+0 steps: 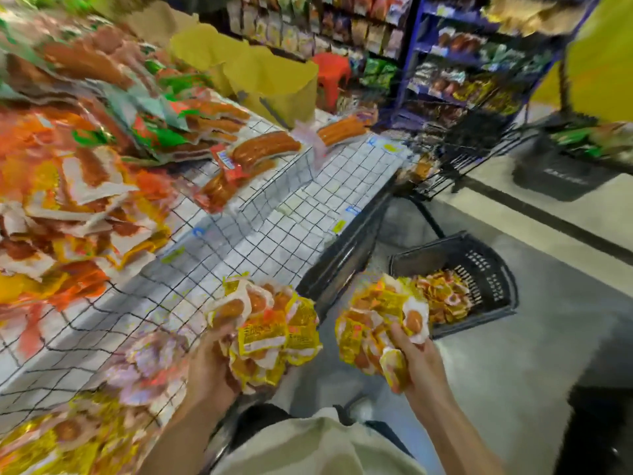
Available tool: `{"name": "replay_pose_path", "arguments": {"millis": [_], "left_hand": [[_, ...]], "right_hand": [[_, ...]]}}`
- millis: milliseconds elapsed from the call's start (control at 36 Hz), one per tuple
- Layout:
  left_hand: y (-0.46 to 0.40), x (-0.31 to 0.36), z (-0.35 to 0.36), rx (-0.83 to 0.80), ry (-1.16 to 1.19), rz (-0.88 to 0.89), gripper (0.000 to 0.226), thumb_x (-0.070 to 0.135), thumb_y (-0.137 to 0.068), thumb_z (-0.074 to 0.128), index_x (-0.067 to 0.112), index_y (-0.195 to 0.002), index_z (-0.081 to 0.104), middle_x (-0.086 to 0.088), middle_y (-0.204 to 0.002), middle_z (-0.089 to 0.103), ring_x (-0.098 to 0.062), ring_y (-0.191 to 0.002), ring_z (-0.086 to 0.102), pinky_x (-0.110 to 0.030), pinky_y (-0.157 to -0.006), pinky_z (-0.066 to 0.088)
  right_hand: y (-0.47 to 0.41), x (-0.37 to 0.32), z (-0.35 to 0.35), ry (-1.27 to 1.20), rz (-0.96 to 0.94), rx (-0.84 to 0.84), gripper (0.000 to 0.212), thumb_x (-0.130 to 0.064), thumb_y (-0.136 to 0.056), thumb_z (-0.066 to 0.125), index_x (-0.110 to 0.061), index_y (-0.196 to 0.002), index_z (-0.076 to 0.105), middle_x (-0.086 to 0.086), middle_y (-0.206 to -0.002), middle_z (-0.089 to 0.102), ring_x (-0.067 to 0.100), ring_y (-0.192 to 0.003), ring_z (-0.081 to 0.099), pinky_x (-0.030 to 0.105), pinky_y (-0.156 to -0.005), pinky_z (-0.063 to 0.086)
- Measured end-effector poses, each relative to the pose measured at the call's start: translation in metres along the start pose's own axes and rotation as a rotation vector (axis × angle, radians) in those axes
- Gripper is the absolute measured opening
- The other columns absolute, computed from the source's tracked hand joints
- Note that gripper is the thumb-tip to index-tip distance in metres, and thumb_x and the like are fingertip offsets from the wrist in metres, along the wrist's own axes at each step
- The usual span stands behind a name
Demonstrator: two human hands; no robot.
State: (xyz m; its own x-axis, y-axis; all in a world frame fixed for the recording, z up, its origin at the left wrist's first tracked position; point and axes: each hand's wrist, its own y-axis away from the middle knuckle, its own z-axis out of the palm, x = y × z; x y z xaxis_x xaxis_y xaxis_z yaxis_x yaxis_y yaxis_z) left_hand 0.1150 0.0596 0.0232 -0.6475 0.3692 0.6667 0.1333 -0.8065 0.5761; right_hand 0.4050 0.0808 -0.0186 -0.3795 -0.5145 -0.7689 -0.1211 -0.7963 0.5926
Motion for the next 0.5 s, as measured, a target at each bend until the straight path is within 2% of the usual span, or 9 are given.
{"name": "replay_pose_path", "arguments": {"millis": [139,222,306,389,444,500], "left_hand": [[-0.034,-0.032,0.070,-0.050,-0.016,-0.056,0.036,0.017,-0.096,0.044,0.019,-0.094,0.080,-0.010,-0.100,0.076,-0.027,-0.084,0.075,-0.039,-0.071,0.062],[-0.053,-0.047,0.103,-0.071,-0.044,-0.097,0.035,0.017,-0.095,0.043,0.022,-0.093,0.078,-0.008,-0.103,0.075,-0.026,-0.084,0.074,-0.036,-0.067,0.061],[-0.074,-0.061,0.131,-0.115,-0.078,-0.167,0.039,0.018,-0.096,0.040,0.023,-0.094,0.078,-0.006,-0.094,0.075,-0.024,-0.079,0.073,-0.033,-0.062,0.060],[-0.096,-0.073,0.161,-0.178,-0.130,-0.187,0.035,0.020,-0.095,0.044,0.016,-0.116,0.073,-0.012,-0.107,0.074,-0.029,-0.093,0.073,-0.039,-0.072,0.061],[-0.113,-0.083,0.177,-0.214,-0.162,-0.222,0.036,0.022,-0.095,0.046,0.014,-0.117,0.073,-0.014,-0.111,0.074,-0.029,-0.097,0.073,-0.039,-0.073,0.061],[-0.135,-0.095,0.188,-0.234,-0.180,-0.290,0.037,0.023,-0.095,0.047,0.011,-0.118,0.073,-0.016,-0.115,0.073,-0.030,-0.101,0.073,-0.040,-0.075,0.061]], "right_hand": [[-0.012,-0.015,-0.052,-0.062,0.001,0.090,0.026,-0.016,-0.099,0.063,-0.006,-0.122,0.067,0.006,-0.082,0.076,0.016,-0.063,0.071,0.027,-0.045,0.052],[-0.022,-0.019,-0.081,-0.087,-0.005,0.179,0.025,-0.019,-0.097,0.066,-0.009,-0.119,0.069,0.006,-0.087,0.076,0.016,-0.062,0.071,0.025,-0.044,0.050],[-0.032,-0.023,-0.109,-0.079,0.029,0.266,0.029,-0.031,-0.093,0.071,-0.012,-0.114,0.073,0.007,-0.078,0.073,0.018,-0.053,0.062,0.026,-0.039,0.043],[-0.042,-0.030,-0.129,-0.128,0.047,0.319,0.031,-0.043,-0.084,0.074,-0.019,-0.103,0.078,0.010,-0.079,0.075,0.020,-0.055,0.066,0.027,-0.042,0.047],[-0.047,-0.035,-0.138,-0.170,0.053,0.358,0.032,-0.043,-0.081,0.074,-0.022,-0.104,0.078,0.009,-0.086,0.077,0.019,-0.061,0.070,0.028,-0.046,0.052],[-0.055,-0.038,-0.147,-0.204,0.062,0.426,0.033,-0.037,-0.086,0.073,-0.016,-0.112,0.075,0.010,-0.086,0.076,0.015,-0.059,0.069,0.027,-0.044,0.051]]}}
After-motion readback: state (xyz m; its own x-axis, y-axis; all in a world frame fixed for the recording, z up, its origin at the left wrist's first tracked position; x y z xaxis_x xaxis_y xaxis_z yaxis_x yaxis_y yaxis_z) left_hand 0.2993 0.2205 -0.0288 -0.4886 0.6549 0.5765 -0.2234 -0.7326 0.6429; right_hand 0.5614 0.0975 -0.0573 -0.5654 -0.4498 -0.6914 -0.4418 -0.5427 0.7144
